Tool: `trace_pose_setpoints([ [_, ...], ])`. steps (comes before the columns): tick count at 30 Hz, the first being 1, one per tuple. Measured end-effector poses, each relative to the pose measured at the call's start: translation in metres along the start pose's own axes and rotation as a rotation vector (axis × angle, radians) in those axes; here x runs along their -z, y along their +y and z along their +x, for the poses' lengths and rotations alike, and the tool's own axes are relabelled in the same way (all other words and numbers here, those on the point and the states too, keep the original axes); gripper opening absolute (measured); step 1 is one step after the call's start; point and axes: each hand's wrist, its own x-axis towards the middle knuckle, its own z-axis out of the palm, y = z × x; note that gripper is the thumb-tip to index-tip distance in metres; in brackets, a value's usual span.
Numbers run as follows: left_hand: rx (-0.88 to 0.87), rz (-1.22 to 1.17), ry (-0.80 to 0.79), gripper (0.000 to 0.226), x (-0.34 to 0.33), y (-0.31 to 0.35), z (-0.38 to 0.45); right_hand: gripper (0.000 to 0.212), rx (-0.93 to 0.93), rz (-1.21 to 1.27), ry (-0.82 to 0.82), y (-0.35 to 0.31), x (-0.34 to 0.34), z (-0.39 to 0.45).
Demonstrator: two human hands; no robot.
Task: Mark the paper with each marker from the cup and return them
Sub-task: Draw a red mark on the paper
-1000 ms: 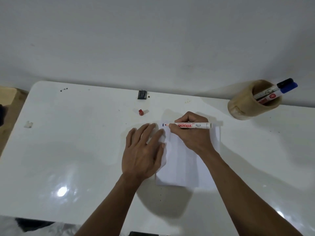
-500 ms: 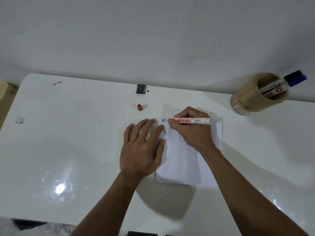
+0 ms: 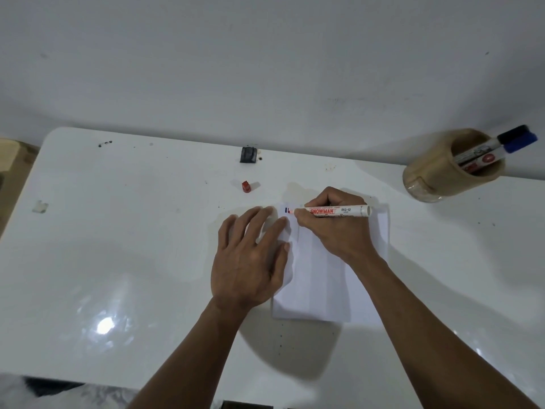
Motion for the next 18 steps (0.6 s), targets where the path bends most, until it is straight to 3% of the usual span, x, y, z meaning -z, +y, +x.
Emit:
trace_pose_setpoints([
  [10,-0.002,-0.013,0.017,0.047,-0.003,-0.001,-0.001,0.022,-0.014,0.031,-0.018,-0.002,0.001,-0.001],
  [14,-0.004,-0.02,0.025,0.044,0.0,0.001,0.0,0.017,-0.186,0.356,-0.014,-0.012,0.011,0.002],
  [18,0.006,-0.041,-0.006,0.043,0.004,0.001,-0.001,0.022,-0.213,0.523,0.032,-0.028,0.025,-0.004],
])
